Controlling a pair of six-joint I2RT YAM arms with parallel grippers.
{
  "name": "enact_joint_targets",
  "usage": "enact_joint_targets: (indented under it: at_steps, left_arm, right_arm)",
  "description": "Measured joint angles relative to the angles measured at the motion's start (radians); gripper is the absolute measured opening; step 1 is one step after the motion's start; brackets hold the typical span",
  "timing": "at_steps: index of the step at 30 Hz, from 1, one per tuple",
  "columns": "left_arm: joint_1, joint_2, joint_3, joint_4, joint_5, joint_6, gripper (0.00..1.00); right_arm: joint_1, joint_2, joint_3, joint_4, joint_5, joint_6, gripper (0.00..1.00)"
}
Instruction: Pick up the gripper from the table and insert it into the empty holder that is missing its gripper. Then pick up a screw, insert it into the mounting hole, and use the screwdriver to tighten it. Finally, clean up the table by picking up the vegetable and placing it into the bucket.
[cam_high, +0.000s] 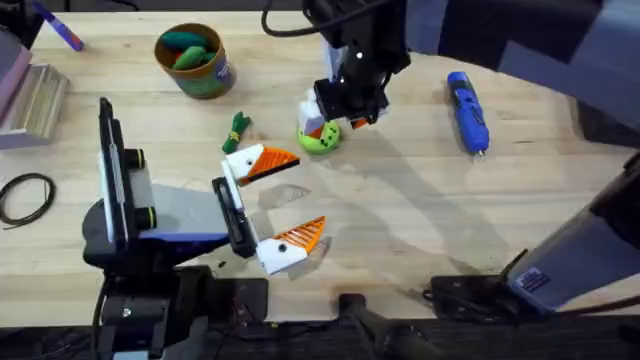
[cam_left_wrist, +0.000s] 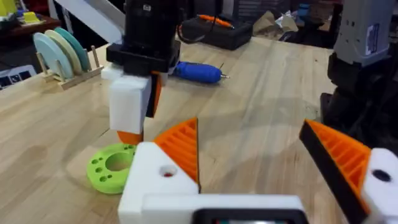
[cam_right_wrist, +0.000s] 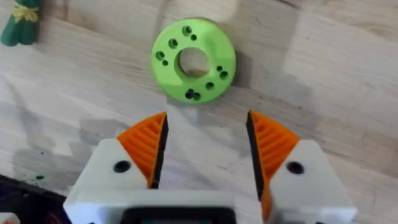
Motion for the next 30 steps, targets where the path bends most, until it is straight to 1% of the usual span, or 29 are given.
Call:
enact_joint_targets:
  at_steps: [3,7,11,15,18,25,30]
  left_arm:
    - [0.0,0.0,0.0,0.0,0.0,0.0,0.986]
    - [0.0,0.0,0.0,0.0,0.0,0.0,0.986]
    - [0.0,0.0,0.0,0.0,0.0,0.0,0.986]
    - [0.0,0.0,0.0,0.0,0.0,0.0,0.986]
    - [0.0,0.0,0.0,0.0,0.0,0.0,0.986]
    - [0.0,0.0,0.0,0.0,0.0,0.0,0.986]
    - [0.0,0.0,0.0,0.0,0.0,0.0,0.985]
  right_arm:
    - [0.007,0.001,0.001,0.007,0.023,-0.013,0.729]
    - [0.016,0.001,0.002,0.009,0.038,-0.091,0.722]
    - [0.019,0.001,0.002,0.009,0.045,-0.18,0.658]
    - [0.019,0.001,0.002,0.01,0.049,-0.248,0.644]
    - [0.019,0.001,0.002,0.005,0.05,-0.3,0.606]
    - [0.024,0.002,0.002,-0.016,0.053,-0.412,0.598]
    - [0.029,0.039,0.013,-0.017,0.053,-0.443,0.59]
